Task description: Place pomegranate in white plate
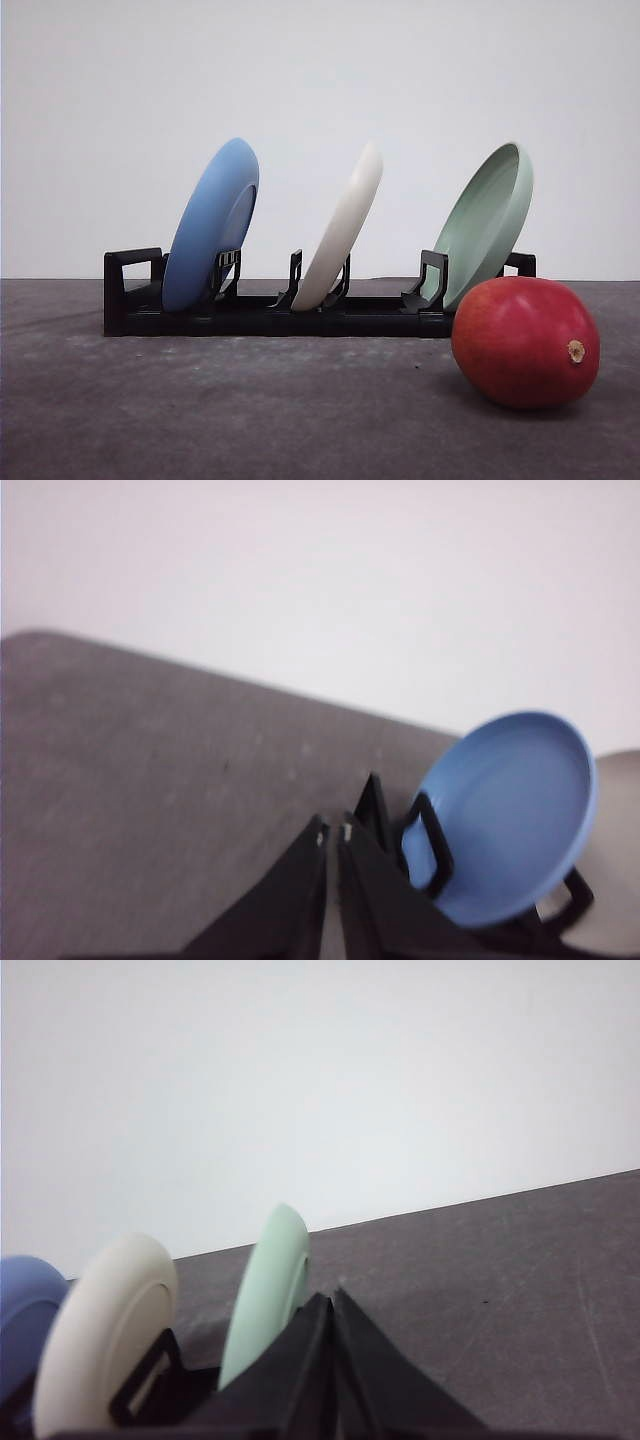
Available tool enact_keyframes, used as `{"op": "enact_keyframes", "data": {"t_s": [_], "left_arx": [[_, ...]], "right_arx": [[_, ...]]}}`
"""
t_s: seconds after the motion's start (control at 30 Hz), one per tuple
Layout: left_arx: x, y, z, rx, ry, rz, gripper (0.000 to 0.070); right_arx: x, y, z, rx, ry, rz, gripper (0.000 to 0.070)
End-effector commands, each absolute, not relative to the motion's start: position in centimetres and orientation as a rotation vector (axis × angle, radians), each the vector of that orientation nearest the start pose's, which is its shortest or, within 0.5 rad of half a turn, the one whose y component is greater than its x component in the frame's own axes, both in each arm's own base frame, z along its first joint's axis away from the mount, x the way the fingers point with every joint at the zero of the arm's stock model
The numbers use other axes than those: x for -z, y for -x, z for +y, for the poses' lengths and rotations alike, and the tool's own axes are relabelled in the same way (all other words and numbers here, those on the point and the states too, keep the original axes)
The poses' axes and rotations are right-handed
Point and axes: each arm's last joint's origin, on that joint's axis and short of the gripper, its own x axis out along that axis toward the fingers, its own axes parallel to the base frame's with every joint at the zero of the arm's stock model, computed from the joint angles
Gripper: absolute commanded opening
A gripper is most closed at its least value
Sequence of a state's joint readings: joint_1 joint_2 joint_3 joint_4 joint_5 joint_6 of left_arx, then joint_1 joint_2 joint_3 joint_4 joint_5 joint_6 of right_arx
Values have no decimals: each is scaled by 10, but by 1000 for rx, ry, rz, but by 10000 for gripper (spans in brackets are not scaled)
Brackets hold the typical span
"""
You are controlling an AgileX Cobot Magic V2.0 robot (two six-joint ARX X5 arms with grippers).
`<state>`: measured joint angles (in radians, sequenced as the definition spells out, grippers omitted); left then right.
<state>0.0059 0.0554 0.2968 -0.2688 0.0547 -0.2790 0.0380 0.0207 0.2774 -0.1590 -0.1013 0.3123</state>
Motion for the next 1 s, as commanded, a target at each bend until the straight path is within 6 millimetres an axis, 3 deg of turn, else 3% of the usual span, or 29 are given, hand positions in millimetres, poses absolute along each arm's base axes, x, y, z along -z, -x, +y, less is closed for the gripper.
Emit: {"op": "enact_keyframes", "data": {"t_s": [0.0, 0.27, 0.57, 0.77, 0.97], "left_arx": [[-248, -71, -1, 36, 279, 70, 3], [-288, -66, -2, 23, 268, 339, 3], [-297, -98, -8, 171, 206, 579, 3], [-296, -120, -27, 330, 92, 606, 3], [-305, -131, -50, 533, -130, 451, 3]], "right_arx": [[-253, -68, 5, -146, -323, -42, 5], [-289, -66, 7, -159, -236, 223, 5], [-287, -100, 14, -332, -143, 472, 5], [-283, -110, 27, -454, -53, 505, 6], [-283, -106, 42, -589, 58, 486, 6]]}}
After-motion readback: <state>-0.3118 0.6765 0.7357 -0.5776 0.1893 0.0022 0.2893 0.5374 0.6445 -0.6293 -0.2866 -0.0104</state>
